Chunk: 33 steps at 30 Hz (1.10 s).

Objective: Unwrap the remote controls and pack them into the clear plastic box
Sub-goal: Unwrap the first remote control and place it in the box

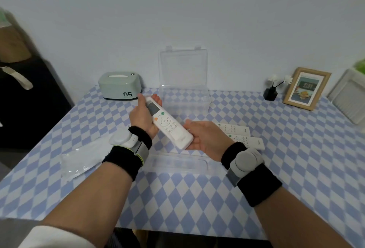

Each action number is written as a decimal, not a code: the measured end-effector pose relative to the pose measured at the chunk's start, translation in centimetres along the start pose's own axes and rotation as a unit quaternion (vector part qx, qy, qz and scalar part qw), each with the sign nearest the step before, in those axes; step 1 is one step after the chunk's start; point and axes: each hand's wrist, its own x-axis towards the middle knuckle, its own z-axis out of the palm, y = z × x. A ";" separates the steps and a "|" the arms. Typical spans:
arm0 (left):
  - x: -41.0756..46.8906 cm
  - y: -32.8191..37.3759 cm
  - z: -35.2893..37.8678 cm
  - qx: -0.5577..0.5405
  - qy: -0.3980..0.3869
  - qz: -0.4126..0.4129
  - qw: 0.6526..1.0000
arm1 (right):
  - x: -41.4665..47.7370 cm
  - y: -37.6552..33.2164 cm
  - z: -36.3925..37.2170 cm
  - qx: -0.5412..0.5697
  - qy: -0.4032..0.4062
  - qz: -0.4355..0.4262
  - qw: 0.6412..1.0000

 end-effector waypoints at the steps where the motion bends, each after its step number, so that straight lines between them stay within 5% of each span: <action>1: 0.0 0.1 0.2 0.020 -0.012 0.000 1.000 | -0.2 0.5 -0.3 -0.013 -0.034 -0.004 0.999; 6: 0.6 1.3 0.9 0.123 -0.040 -0.002 0.992 | -0.2 1.9 -1.5 -0.058 -0.070 -0.015 0.996; 10: 0.7 1.2 0.6 0.137 -0.043 -0.004 0.990 | 0.1 1.5 -1.6 -0.123 -0.024 -0.030 0.992; 14: 0.7 -0.2 0.3 0.152 -0.063 -0.005 0.986 | 0.7 1.3 0.5 -0.394 0.050 -0.108 0.912; 17: 0.5 -0.9 -0.3 0.154 -0.062 -0.011 0.986 | 2.1 2.3 1.5 -0.467 0.088 -0.159 0.865; 22: 0.8 1.9 -2.2 0.223 0.002 0.069 0.972 | 3.0 3.3 -1.0 -0.568 0.075 -0.081 0.816; 33: 0.7 0.9 -4.8 0.432 -0.019 0.053 0.900 | 5.0 4.1 -2.3 -0.606 -0.015 -0.061 0.793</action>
